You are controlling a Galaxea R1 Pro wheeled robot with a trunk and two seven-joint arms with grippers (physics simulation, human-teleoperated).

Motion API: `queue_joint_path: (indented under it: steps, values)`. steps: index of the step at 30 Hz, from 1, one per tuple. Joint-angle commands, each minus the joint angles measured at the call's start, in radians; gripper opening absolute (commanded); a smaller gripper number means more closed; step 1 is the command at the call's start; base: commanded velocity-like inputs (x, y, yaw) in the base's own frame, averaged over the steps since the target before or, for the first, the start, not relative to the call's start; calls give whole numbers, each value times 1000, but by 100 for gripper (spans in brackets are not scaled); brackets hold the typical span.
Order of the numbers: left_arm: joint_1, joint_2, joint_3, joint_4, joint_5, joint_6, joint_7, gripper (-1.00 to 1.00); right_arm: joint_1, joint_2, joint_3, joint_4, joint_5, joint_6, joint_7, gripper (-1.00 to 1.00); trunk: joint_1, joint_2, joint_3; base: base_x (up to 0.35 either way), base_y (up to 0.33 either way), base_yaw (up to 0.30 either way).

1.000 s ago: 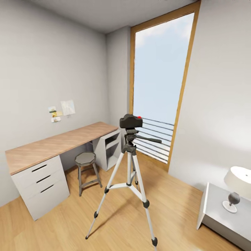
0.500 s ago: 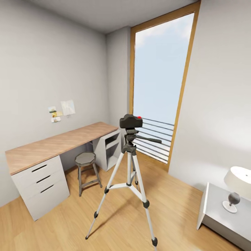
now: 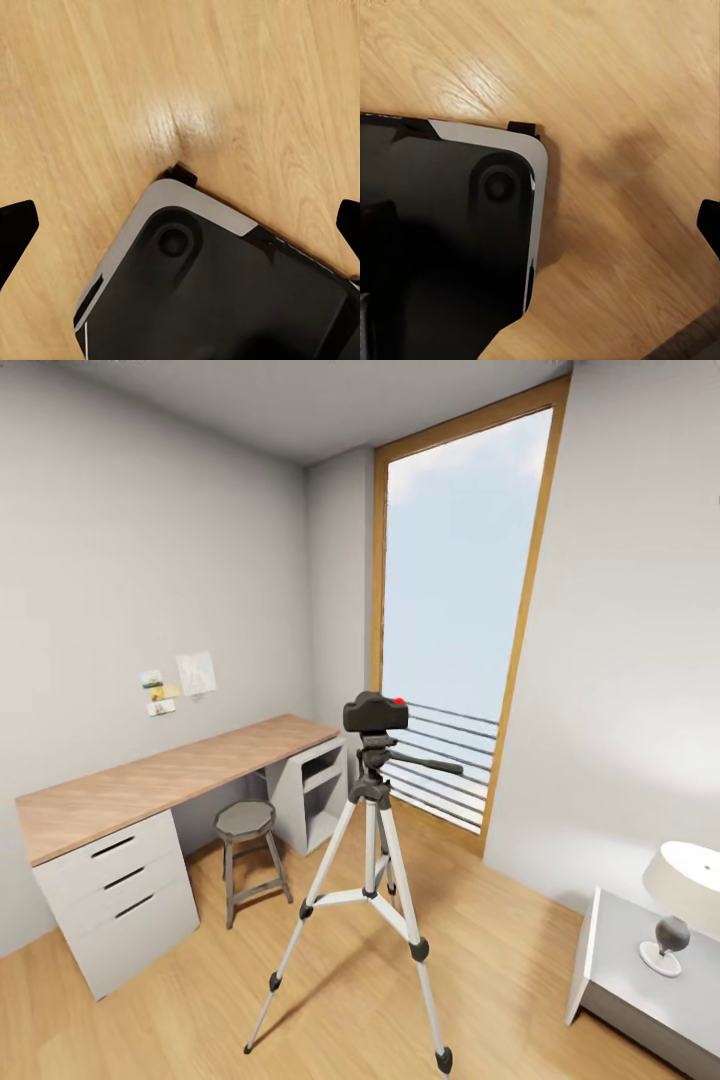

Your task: Attach the digital camera to the camera tripod in the bedroom.

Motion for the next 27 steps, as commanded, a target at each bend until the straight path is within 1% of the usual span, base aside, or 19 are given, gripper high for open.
queue_joint_path:
  steps: [1, 12, 27]
  values:
    - [0, 0, -8, 0, 6, -1, 3, 100, -1, 0, -2, 3, 10, -5, 1, 100, 0, -1, 1, 0, 0, 0]
    - [0, -2, -10, 0, 6, 0, 3, 100, -1, 0, -2, 3, 9, -6, 2, 100, 0, -1, 16, 0, 0, 0]
    - [0, -9, -9, -2, 7, 1, 2, 100, -1, -4, -1, 2, 16, -8, 3, 100, 0, -1, 19, 0, 0, 0]
